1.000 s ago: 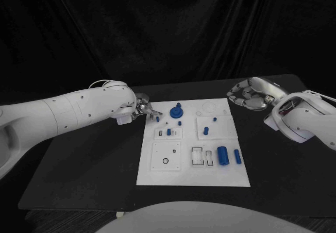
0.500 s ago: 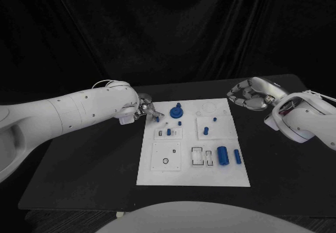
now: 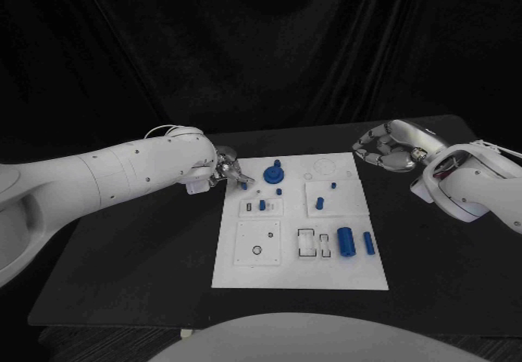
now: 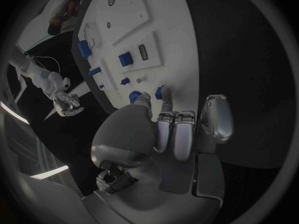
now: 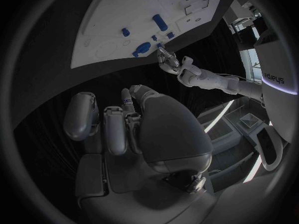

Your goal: Assemble the parts on the task board

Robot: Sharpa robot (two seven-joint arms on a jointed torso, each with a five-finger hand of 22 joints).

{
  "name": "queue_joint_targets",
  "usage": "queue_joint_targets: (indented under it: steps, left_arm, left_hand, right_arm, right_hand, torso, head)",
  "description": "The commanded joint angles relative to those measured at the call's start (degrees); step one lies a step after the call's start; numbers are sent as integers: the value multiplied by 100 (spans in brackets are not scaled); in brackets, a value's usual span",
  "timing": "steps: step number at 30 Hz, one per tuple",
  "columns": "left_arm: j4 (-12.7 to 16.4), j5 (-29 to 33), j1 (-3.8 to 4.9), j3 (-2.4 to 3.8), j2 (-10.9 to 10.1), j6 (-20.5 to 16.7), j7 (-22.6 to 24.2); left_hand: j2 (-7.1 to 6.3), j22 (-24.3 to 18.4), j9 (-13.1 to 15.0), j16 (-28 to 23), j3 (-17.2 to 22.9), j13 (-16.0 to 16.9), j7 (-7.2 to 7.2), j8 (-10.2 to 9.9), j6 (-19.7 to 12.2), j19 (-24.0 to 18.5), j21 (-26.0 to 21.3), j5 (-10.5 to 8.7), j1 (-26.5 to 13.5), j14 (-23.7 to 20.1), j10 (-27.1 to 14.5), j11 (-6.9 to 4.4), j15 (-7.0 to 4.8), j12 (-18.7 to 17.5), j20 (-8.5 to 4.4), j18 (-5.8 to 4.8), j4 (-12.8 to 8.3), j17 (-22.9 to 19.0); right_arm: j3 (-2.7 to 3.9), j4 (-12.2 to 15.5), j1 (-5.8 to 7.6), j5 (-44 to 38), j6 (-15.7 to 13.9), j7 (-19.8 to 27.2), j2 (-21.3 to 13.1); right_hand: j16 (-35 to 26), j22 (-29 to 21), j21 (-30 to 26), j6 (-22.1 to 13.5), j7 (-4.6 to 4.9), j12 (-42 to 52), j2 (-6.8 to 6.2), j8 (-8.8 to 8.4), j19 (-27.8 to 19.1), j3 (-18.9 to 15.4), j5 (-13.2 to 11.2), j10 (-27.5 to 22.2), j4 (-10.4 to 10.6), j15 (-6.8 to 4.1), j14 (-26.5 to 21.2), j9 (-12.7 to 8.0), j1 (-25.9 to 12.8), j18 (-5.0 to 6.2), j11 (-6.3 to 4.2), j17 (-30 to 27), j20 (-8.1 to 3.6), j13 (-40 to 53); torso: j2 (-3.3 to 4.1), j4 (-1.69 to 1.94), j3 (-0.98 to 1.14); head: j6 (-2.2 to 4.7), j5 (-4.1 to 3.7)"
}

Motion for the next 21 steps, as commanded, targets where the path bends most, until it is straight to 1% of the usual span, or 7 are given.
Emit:
queue_joint_targets:
  steps: [1, 2, 3, 7, 12, 16, 21]
  left_arm:
    - [-15, -21, -15, 5, 14, 76, 121]
    - [-19, -21, -16, 5, 16, 73, 126]
    - [-23, -21, -17, 5, 17, 71, 130]
    - [-30, -21, -19, 5, 22, 65, 152]
    - [-32, -21, -21, 5, 24, 57, 182]
    - [-33, -21, -22, 5, 24, 43, 207]
    - [-19, -21, -23, 5, 15, 5, 235]
  left_hand:
    - [3, 962, -15, 15, 100, 1324, -18, -50, 18, -48, -40, 241, 128, 595, 386, 26, 22, -45, -4, 19, -29, 1509]
    - [2, 962, -16, 15, 110, 1323, -19, -55, 20, -49, -40, 268, 139, 595, 385, 26, 21, -46, -5, 19, -32, 1509]
    - [-5, 959, -21, 15, 175, 1319, -28, -80, 17, -59, -51, 447, 223, 595, 380, 17, 16, -52, -9, 22, -70, 1509]
    - [-16, 954, -30, 15, 361, 1312, -45, -125, 13, -74, -67, 631, 386, 595, 369, 2, 6, -64, -20, 26, -132, 1509]
    - [-125, 951, -31, 15, 677, 1309, -51, -174, 14, -84, -75, 925, 524, 595, 361, -7, -4, -72, -31, 28, -183, 1509]
    - [-230, 949, -20, 15, 990, 1301, -55, -200, 12, -95, -83, 993, 589, 595, 349, -11, -8, -86, -38, 29, -209, 1509]
    - [-485, 941, 19, 9, 1603, 1283, -46, -228, 9, -121, -106, 1044, 530, 583, 325, 2, -5, -114, -31, 31, -199, 1492]
  right_arm:
    - [5, 16, -13, -8, 17, -66, -13]
    - [5, 16, -13, -8, 17, -67, -15]
    - [5, 17, -13, -8, 18, -67, -16]
    - [5, 22, -13, -8, 17, -68, -23]
    - [5, 23, -13, -8, 20, -70, -28]
    - [5, 23, -13, -8, 23, -71, -30]
    - [5, 23, -13, -8, 35, -76, -30]
  right_hand:
    - [-23, 803, -16, 37, -4, -34, 16, 18, -33, 16, 28, 360, -8, 48, 300, 10, 16, 54, 17, 98, -4, 1102]
    - [-23, 803, -16, 37, -4, -34, 16, 18, -33, 16, 28, 360, -8, 48, 300, 10, 16, 54, 17, 98, -4, 1102]
    - [-23, 803, -16, 37, -4, -34, 16, 18, -33, 16, 28, 360, -8, 48, 300, 10, 16, 54, 17, 98, -4, 1102]
    - [-30, 798, -41, 45, -7, -38, 15, 22, -35, 26, 29, 355, -26, 43, 299, 11, 10, 58, 13, 86, -7, 1092]
    - [-30, 798, -41, 45, -7, -38, 15, 22, -35, 26, 29, 355, -26, 43, 299, 11, 10, 58, 13, 86, -7, 1092]
    - [-30, 798, -41, 45, -7, -38, 15, 22, -35, 26, 29, 355, -26, 43, 299, 11, 10, 58, 13, 86, -7, 1092]
    - [-30, 798, -41, 45, -7, -38, 15, 22, -35, 26, 29, 355, -26, 43, 299, 11, 10, 58, 13, 86, -7, 1092]
  torso:
    - [1, 1, -4]
    - [2, 1, -4]
    - [1, 2, -3]
    - [0, 1, -4]
    - [0, 1, -1]
    - [-3, 1, -2]
    - [-4, 1, -3]
  head:
    - [1, 1]
    - [1, 2]
    - [1, 3]
    - [1, 2]
    - [1, 9]
    - [1, 12]
    - [1, 18]
